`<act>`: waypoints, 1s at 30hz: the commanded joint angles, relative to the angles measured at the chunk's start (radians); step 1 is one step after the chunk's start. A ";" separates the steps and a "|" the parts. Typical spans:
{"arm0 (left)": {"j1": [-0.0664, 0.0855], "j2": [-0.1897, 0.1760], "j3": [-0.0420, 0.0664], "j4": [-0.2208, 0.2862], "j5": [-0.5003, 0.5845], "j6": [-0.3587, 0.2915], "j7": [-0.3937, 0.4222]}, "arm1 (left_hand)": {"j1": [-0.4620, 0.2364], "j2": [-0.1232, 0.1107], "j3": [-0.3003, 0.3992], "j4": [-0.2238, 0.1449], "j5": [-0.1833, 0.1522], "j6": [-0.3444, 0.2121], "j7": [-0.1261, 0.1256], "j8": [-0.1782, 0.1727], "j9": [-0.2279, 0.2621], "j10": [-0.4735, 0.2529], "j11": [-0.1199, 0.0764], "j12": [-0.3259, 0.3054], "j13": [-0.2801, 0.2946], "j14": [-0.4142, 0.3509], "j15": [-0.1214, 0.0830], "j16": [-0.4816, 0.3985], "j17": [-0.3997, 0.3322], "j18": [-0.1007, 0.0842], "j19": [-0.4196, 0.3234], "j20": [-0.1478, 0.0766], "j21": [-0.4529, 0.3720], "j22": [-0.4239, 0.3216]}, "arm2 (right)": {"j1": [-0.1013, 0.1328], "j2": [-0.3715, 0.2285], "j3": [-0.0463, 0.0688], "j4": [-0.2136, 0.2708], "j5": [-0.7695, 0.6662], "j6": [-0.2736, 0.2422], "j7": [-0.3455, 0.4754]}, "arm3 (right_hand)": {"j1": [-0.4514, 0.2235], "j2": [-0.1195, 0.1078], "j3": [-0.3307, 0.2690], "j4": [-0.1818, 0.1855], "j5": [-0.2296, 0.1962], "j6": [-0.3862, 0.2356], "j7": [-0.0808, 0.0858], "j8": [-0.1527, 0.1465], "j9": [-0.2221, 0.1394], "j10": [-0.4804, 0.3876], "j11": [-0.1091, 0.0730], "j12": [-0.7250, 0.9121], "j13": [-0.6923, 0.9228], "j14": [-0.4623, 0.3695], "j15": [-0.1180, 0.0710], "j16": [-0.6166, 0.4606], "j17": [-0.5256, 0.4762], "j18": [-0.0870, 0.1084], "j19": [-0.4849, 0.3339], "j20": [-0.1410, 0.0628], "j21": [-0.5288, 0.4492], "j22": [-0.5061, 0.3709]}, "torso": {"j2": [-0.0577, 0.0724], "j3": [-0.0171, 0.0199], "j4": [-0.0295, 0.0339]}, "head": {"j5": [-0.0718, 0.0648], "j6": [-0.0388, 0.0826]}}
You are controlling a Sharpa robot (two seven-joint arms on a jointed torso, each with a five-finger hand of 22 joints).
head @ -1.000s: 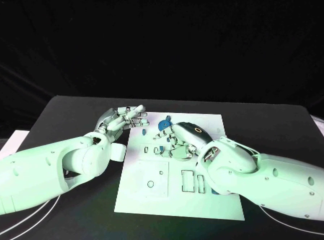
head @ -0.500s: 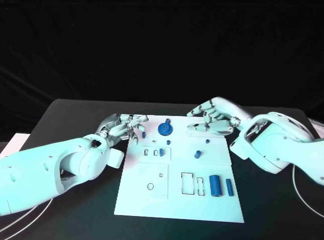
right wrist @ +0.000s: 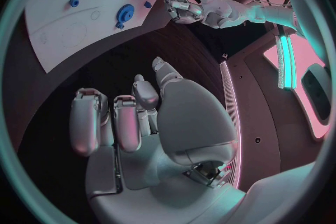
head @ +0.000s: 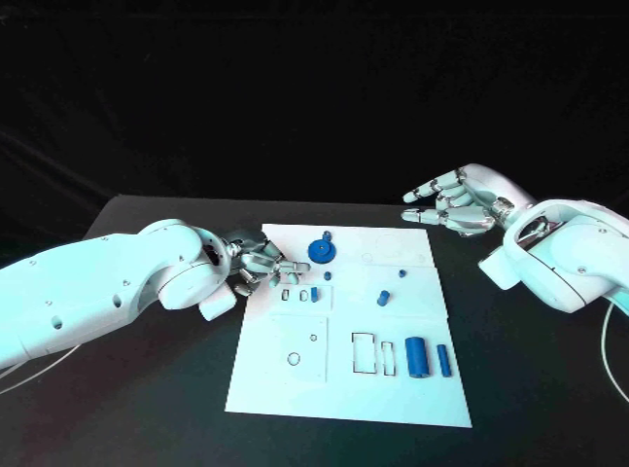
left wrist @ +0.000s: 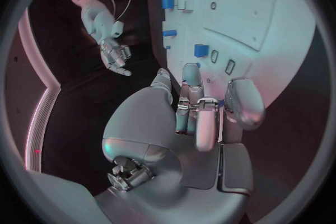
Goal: Assemble the parts on the task board
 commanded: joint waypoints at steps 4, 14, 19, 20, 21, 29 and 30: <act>0.017 0.070 -0.009 -0.031 -0.240 0.154 -0.206 | -0.013 0.014 -0.035 0.045 0.001 -0.016 -0.020 0.077 0.089 0.044 -0.014 0.141 0.147 0.105 -0.017 0.002 0.263 -0.029 0.031 -0.009 0.079 0.117 | 0.001 0.002 0.000 -0.010 -0.003 0.022 -0.035 | 0.001 0.002 -0.004 0.003 -0.007 0.005 0.001 0.006 -0.001 -0.009 -0.003 -0.021 -0.013 0.068 0.000 -0.013 0.105 0.014 -0.012 0.000 -0.011 -0.018 | -0.007 0.0039 -0.0012 | 0.005 -0.002; 0.028 0.140 -0.022 -0.076 -0.259 0.146 -0.231 | -0.032 0.031 -0.097 0.065 -0.002 -0.057 -0.031 0.170 0.217 0.073 -0.024 0.235 0.248 0.105 -0.024 0.002 0.263 -0.043 0.049 -0.016 0.133 0.201 | 0.001 0.006 -0.002 -0.019 -0.017 0.032 -0.049 | 0.004 0.004 -0.006 0.001 0.006 0.005 0.001 0.006 -0.001 -0.010 -0.003 -0.024 -0.017 0.068 -0.001 -0.016 0.104 0.014 -0.013 -0.001 -0.013 -0.020 | -0.004 0.0039 0.0007 | 0.002 -0.003; 0.029 0.157 -0.024 -0.084 -0.260 0.143 -0.234 | -0.041 0.038 -0.114 0.066 -0.004 -0.069 -0.034 0.191 0.251 0.078 -0.026 0.252 0.265 0.105 -0.027 0.002 0.263 -0.045 0.052 -0.017 0.142 0.217 | 0.001 0.012 -0.003 -0.030 -0.023 0.035 -0.055 | 0.006 0.004 -0.007 0.000 0.015 0.006 0.000 0.007 -0.001 -0.010 -0.004 -0.024 -0.018 0.068 -0.002 -0.017 0.103 0.014 -0.013 -0.001 -0.014 -0.021 | -0.004 0.0036 -0.0010 | 0.001 0.000; 0.029 0.159 -0.024 -0.085 -0.260 0.141 -0.234 | -0.044 0.039 -0.116 0.066 -0.004 -0.070 -0.034 0.193 0.255 0.078 -0.026 0.253 0.267 0.105 -0.027 0.002 0.263 -0.046 0.053 -0.017 0.143 0.218 | 0.000 0.014 -0.003 -0.031 -0.025 0.035 -0.056 | 0.006 0.004 -0.007 0.000 0.015 0.006 0.000 0.007 -0.001 -0.010 -0.004 -0.024 -0.018 0.068 -0.002 -0.017 0.103 0.014 -0.013 -0.001 -0.014 -0.021 | -0.004 0.0038 -0.0011 | 0.001 -0.001; 0.029 0.161 -0.024 -0.086 -0.260 0.139 -0.235 | -0.045 0.040 -0.119 0.066 -0.004 -0.072 -0.035 0.196 0.259 0.078 -0.026 0.254 0.268 0.105 -0.027 0.002 0.263 -0.046 0.053 -0.018 0.144 0.219 | 0.000 0.015 -0.003 -0.033 -0.026 0.036 -0.057 | 0.006 0.004 -0.007 0.000 0.015 0.006 0.000 0.007 -0.001 -0.010 -0.004 -0.024 -0.018 0.068 -0.002 -0.017 0.103 0.014 -0.013 -0.001 -0.014 -0.021 | -0.005 0.0038 -0.0009 | 0.001 -0.002; 0.032 0.180 -0.024 -0.097 -0.261 0.134 -0.236 | -0.049 0.042 -0.126 0.066 -0.004 -0.077 -0.035 0.203 0.273 0.079 -0.027 0.258 0.272 0.105 -0.027 0.002 0.263 -0.046 0.053 -0.018 0.146 0.223 | -0.001 0.025 -0.005 -0.043 -0.029 0.042 -0.060 | 0.006 0.004 -0.007 -0.001 0.017 0.006 0.000 0.007 -0.001 -0.009 -0.004 -0.024 -0.018 0.068 -0.002 -0.017 0.103 0.014 -0.013 -0.001 -0.014 -0.021 | -0.004 0.0029 0.0000 | 0.000 -0.008; 0.033 0.183 -0.024 -0.099 -0.261 0.134 -0.236 | -0.049 0.042 -0.126 0.066 -0.004 -0.077 -0.035 0.203 0.273 0.079 -0.027 0.258 0.272 0.105 -0.027 0.002 0.263 -0.046 0.053 -0.018 0.146 0.223 | -0.002 0.027 -0.005 -0.044 -0.029 0.043 -0.061 | 0.006 0.004 -0.007 -0.001 0.017 0.006 0.000 0.007 -0.001 -0.009 -0.004 -0.024 -0.018 0.068 -0.002 -0.017 0.103 0.014 -0.013 -0.001 -0.014 -0.021 | -0.004 0.0030 -0.0001 | 0.000 -0.010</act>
